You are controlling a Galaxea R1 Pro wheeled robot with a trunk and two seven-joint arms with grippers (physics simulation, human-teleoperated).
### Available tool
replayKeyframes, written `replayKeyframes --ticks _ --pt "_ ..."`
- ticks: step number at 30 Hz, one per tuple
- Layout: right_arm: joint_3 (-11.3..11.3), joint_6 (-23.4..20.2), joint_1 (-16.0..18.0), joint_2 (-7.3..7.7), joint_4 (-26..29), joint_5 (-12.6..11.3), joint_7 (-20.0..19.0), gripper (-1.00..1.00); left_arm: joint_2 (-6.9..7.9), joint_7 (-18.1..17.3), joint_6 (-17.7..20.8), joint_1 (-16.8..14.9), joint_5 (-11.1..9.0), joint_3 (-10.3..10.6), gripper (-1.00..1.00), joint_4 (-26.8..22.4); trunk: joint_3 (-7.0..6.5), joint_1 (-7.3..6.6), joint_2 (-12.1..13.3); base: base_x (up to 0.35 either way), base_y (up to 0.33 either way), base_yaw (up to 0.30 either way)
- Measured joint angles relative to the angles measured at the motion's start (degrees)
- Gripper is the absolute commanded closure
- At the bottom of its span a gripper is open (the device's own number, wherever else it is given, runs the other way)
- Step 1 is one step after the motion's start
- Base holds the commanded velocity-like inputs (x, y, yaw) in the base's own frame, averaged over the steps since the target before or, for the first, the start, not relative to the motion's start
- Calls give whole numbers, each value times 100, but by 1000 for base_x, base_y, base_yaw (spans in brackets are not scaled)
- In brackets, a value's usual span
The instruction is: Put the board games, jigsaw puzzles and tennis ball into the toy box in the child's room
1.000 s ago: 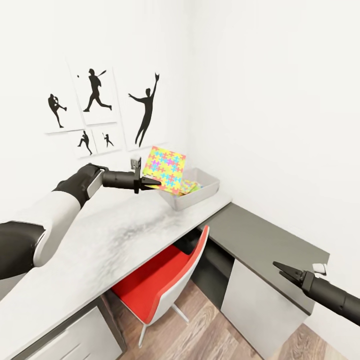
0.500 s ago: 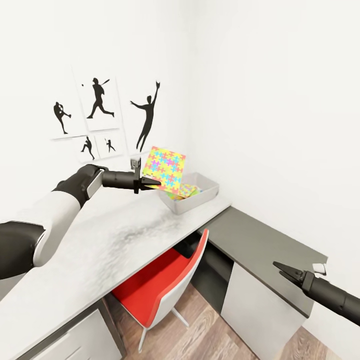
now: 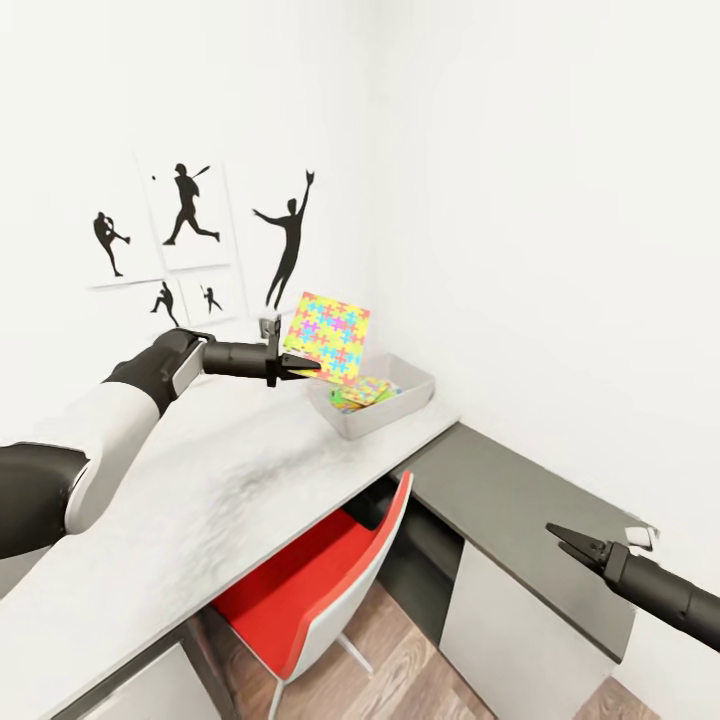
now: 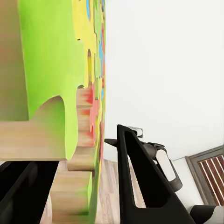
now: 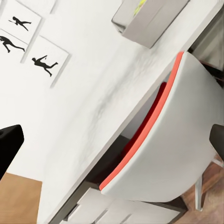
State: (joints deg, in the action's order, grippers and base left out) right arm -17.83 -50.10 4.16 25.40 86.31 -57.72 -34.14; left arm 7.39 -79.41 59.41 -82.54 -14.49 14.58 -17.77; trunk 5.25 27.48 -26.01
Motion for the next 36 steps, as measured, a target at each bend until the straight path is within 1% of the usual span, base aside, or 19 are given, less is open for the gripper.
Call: replayKeyframes --ticks 4,12,17,25,31,36 --pt "1 -1 0 0 0 0 0 -100 3 0 0 0 -1 3 100 0 -2 0 0 282 -162 28" --pt "-2 -1 0 1 0 0 1 -100 -3 -1 -2 0 -1 9 100 0 -26 0 0 288 -172 205" --pt "-3 -1 0 0 0 0 0 -100 -3 0 -1 0 0 10 100 0 -29 0 0 269 -151 73" --pt "-2 -1 0 0 -1 0 -1 -100 -2 0 -2 5 4 13 100 1 -29 0 0 289 -22 7" --pt "-3 -1 0 0 -1 -1 0 -100 -2 0 0 8 -7 7 100 1 -29 2 0 95 -1 0" --pt "-2 -1 0 0 -1 -1 -1 -100 -6 0 0 6 -5 8 100 1 -29 0 0 229 0 0"
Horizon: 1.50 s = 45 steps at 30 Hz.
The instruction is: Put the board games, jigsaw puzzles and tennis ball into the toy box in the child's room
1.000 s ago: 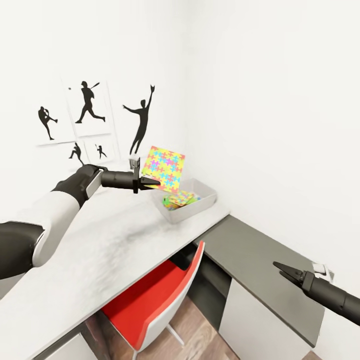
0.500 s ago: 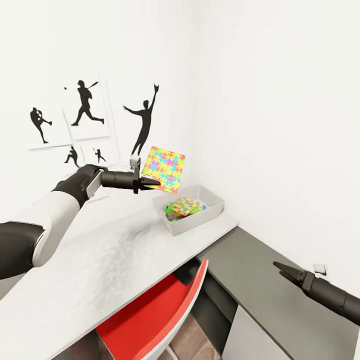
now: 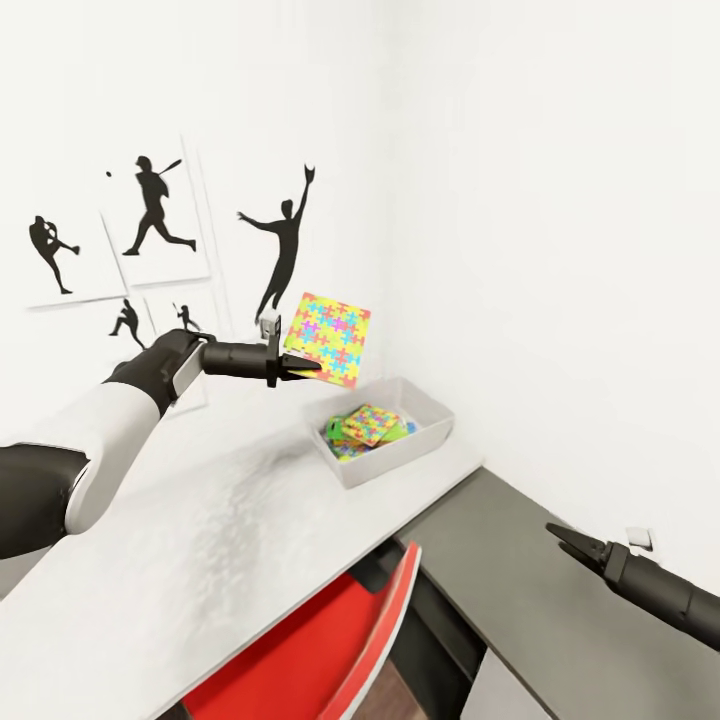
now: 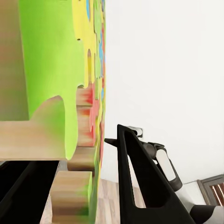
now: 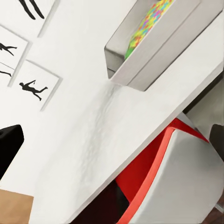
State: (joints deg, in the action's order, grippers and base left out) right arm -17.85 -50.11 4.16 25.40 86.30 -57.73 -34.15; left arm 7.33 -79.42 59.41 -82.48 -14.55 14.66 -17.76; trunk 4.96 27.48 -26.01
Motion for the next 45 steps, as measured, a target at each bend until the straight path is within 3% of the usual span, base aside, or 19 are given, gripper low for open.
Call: replayKeyframes --ticks 25,35,45 --pt "6 2 0 0 0 1 0 -100 -7 0 -1 2 3 0 100 0 0 2 1 133 9 1" --pt "8 5 0 0 0 9 1 -100 -6 0 0 2 -4 -1 100 -1 0 2 0 8 -2 196" --pt "8 7 0 0 0 0 0 -100 -20 -1 1 2 -3 -1 100 -1 0 1 0 102 -103 31"
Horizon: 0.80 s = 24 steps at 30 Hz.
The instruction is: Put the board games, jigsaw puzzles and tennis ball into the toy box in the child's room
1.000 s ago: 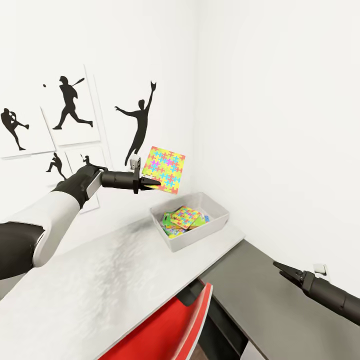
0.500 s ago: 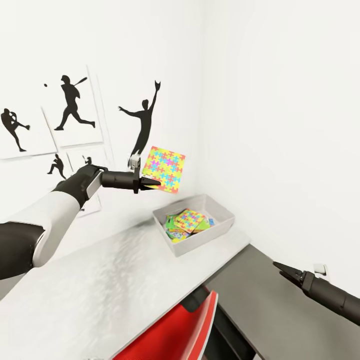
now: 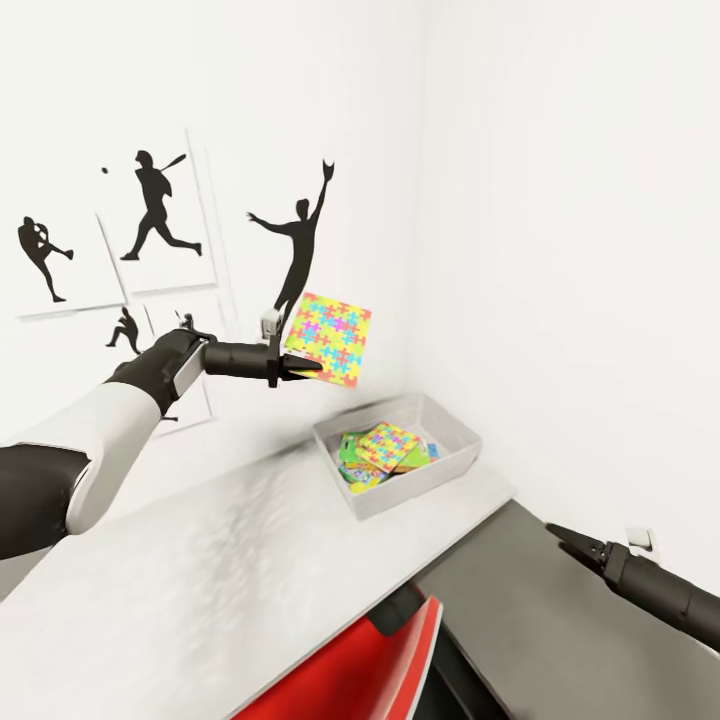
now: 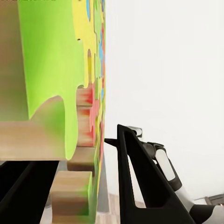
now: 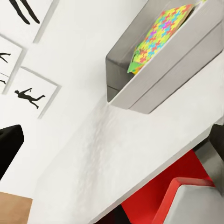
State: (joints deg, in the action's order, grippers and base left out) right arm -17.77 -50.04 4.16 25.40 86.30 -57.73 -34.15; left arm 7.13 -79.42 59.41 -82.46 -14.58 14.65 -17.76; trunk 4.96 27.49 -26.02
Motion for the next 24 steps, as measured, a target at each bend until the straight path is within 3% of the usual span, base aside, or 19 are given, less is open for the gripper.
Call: replayKeyframes --ticks 6,14,24 --pt "0 2 0 0 0 2 0 -100 7 0 0 5 -1 -4 100 0 0 1 1 108 -66 7" --pt "0 2 0 0 1 9 0 -100 11 0 -1 8 5 -4 100 0 0 1 1 49 -40 153" --pt "0 2 0 0 0 9 0 -100 11 1 0 8 -2 -1 100 0 0 1 1 26 -22 16"
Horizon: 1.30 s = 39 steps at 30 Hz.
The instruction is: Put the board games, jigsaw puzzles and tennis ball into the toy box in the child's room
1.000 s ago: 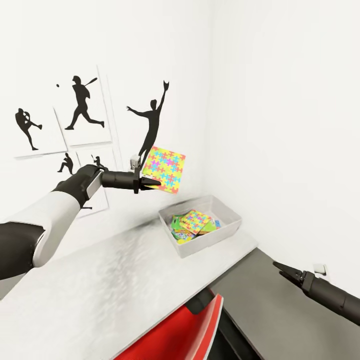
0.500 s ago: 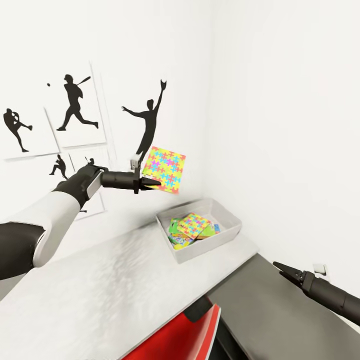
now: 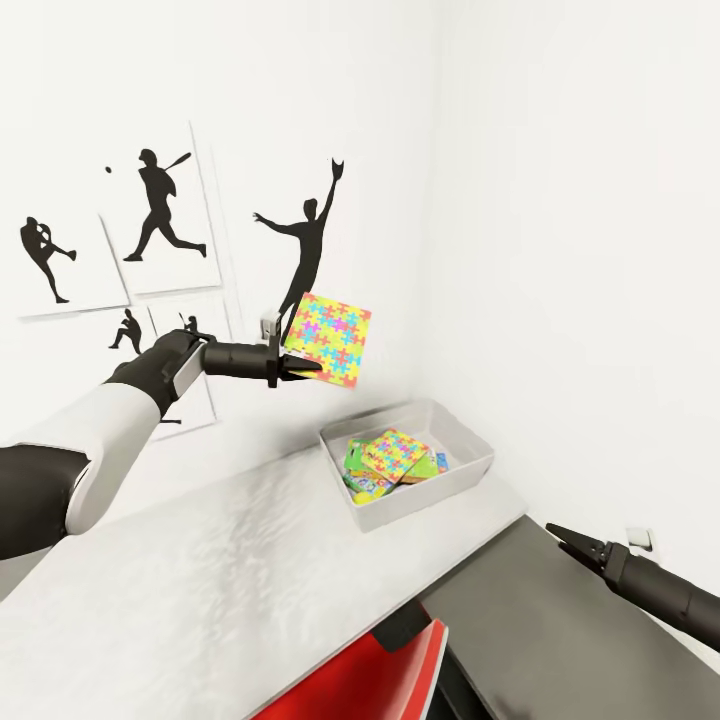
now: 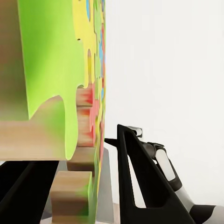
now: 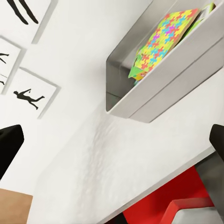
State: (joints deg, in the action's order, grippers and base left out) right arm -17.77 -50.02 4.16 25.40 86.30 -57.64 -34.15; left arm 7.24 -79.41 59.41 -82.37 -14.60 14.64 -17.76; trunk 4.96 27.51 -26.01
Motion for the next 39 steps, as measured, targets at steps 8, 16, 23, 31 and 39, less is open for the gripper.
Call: replayKeyframes --ticks 8,16,23,31,39 --pt "0 0 0 0 0 0 0 -100 0 0 0 0 0 1 100 0 0 0 0 0 0 0" --pt "0 0 0 0 0 0 0 -100 -27 18 0 9 12 6 100 0 0 0 0 0 0 0" --pt "0 4 0 0 3 0 0 -100 -253 250 -62 18 32 5 100 99 0 0 0 0 0 0" --pt "0 9 0 0 32 -9 -65 -100 -682 1393 -89 18 -50 -195 100 466 0 0 0 0 0 0" --pt "-8 13 -5 -38 54 10 -1059 -100 -1103 2718 -664 17 -85 -1280 100 612 0 0 0 0 0 0"
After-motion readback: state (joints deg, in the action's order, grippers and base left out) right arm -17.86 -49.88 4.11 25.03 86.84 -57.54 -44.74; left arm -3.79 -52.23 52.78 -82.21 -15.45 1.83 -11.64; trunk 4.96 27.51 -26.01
